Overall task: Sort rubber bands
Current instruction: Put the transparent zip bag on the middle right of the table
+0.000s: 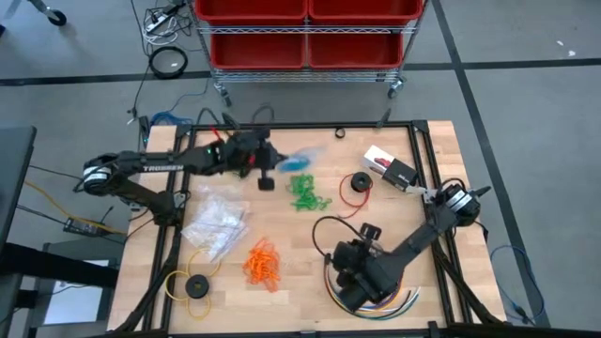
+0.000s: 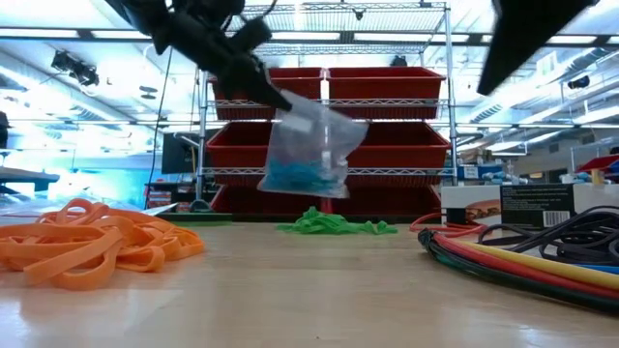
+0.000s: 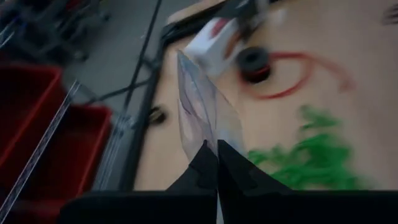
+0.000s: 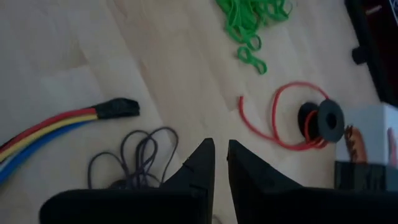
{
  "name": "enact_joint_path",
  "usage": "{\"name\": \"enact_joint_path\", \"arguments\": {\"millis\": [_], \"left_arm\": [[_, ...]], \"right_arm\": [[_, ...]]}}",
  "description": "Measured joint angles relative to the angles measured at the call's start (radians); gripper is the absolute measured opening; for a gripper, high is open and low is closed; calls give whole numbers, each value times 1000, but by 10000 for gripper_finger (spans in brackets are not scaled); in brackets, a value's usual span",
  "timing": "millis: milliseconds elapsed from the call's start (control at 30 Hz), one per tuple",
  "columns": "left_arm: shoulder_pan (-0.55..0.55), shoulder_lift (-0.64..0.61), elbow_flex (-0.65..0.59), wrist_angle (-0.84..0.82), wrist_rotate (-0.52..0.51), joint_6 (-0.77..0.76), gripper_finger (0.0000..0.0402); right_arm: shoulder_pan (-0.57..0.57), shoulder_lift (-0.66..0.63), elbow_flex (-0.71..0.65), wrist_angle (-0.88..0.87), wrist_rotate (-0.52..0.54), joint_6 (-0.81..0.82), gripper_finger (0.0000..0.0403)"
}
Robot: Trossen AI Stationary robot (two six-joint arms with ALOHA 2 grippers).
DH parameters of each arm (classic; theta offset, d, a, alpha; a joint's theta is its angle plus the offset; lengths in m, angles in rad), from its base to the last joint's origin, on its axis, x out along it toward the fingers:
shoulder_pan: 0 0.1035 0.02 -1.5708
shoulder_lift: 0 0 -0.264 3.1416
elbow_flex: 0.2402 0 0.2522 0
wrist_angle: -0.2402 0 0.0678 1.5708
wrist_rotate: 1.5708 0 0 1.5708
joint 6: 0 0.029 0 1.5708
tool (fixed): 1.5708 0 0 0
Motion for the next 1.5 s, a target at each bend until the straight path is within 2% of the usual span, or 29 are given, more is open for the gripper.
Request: {"name": "enact_joint_path", "arguments": {"millis": [233, 367, 467, 567, 667, 767, 900, 1100, 1300, 1500], "left_arm": [[114, -28, 0, -190, 33, 5, 0], [126, -77, -1, -270, 166, 2, 0], [90, -110, 0, -245, 281, -51, 0], [31, -116, 0, -189, 354, -116, 0], [-52, -103, 0, -121, 371, -164, 0], [-122, -75, 0, -41, 343, -182, 0], [-174, -22, 0, 122, 269, -223, 0], [-184, 99, 9, 364, 265, -319, 0], [-191, 279, 141, 388, 331, -343, 0], [-202, 446, 303, 389, 386, -343, 0]], "right_arm": [[50, 1, -103, 20, -3, 189, 34], [61, 1, -146, 30, -3, 248, 34], [61, 2, -170, 14, -3, 309, 34], [76, 1, -182, -39, -10, 413, 33], [125, 1, -182, -96, -17, 492, 29], [194, 1, -172, -148, -29, 561, 22], [302, -4, -170, -151, -29, 666, 10], [424, -10, -170, -153, -47, 821, 1], [503, -10, -170, -152, -33, 957, 1], [515, -10, -169, -146, -29, 976, 1]]}}
